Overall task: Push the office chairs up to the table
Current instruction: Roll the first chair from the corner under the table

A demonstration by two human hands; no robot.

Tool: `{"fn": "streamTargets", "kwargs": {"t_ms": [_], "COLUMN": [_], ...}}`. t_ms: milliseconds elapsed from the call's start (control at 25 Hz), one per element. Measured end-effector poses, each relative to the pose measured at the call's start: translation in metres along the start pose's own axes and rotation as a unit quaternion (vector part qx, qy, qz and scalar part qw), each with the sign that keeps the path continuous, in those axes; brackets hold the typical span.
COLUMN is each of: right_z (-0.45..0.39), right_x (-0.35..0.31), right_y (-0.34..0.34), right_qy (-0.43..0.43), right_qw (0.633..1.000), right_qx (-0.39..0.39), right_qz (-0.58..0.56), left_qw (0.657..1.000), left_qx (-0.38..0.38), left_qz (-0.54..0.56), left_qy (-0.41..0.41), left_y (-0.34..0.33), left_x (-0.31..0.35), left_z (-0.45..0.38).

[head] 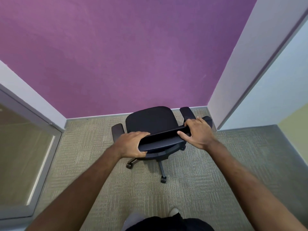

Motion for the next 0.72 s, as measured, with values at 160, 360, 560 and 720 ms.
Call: {"fn": "streamTargets", "kwargs": {"t_ms": [160,360,560,720], "right_z": [-0.009,-0.017,-0.021,-0.020], "right_x": [-0.038,-0.075,-0.110,-0.131], "right_y": [-0.017,-0.031,-0.036,-0.043], "right_qy": [0.038,0.022,-0.008,-0.051], "right_qw": [0.996,0.990,0.997,0.996], "right_qx": [-0.064,-0.132,-0.075,-0.077], "right_qz": [-0.044,-0.047,-0.004,0.003], "left_qw": [0.997,0.990,0.991,0.992], "left_qx": [0.053,0.101,0.107,0.097], "left_qz": [-0.044,-0.062,-0.058,-0.068], "left_qy": [0.027,0.070,0.054,0.030], "left_y": [0.010,0.012,0.017,0.019], "left_x": [-0.033,-0.068,-0.099,-0.117], "left_z": [0.005,0.010,0.009,0.007]}}
Point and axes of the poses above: each hand's wrist, its own z-axis away from the middle knuckle, its own y-axis out of the back of the hand, x = y × z, the point moved 10 cm from there along -z, towards the middle knuckle, and after that the axes turned 13 degrees about y, right-handed, at the moved point
